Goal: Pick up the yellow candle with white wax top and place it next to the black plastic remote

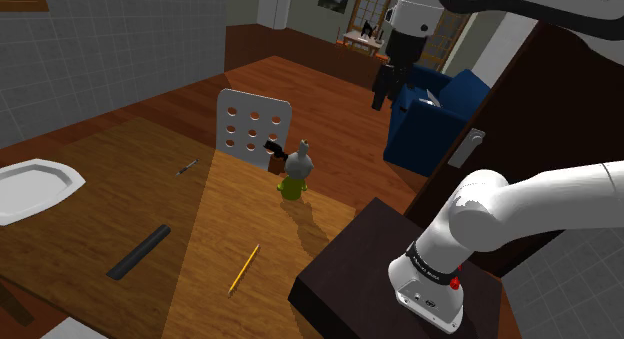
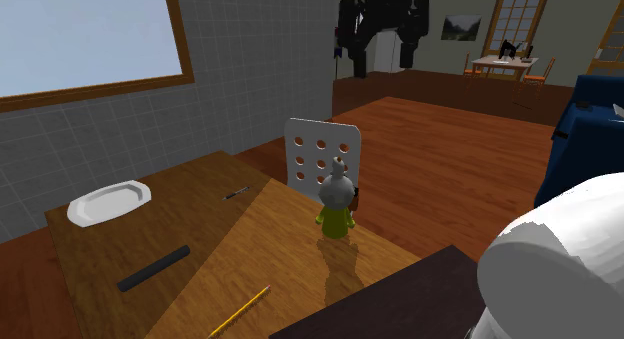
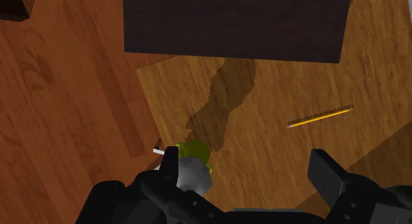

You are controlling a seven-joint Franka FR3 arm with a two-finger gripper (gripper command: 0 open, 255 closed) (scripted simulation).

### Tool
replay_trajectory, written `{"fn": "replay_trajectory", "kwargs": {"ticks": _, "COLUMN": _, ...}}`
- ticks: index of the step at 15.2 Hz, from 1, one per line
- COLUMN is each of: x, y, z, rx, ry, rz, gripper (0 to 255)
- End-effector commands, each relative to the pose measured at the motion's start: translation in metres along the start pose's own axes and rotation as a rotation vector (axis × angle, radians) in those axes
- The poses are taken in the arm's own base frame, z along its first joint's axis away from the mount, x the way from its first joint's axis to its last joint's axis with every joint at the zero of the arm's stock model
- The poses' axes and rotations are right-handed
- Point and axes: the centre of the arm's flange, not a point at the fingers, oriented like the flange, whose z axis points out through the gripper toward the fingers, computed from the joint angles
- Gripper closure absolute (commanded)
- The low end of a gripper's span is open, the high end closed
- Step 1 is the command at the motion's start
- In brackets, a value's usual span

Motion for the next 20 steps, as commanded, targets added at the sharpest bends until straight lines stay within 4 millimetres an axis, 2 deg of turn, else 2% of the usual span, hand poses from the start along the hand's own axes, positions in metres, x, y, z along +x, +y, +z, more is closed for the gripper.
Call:
{"fn": "replay_trajectory", "kwargs": {"ticks": 1, "x": 0.0, "y": 0.0, "z": 0.0, "rx": 0.0, "ry": 0.0, "rz": 0.0, "gripper": 0}}
{"fn": "replay_trajectory", "kwargs": {"ticks": 20, "x": 0.194, "y": 0.038, "z": 0.17, "rx": -0.008, "ry": -0.089, "rz": 0.067, "gripper": 0}}
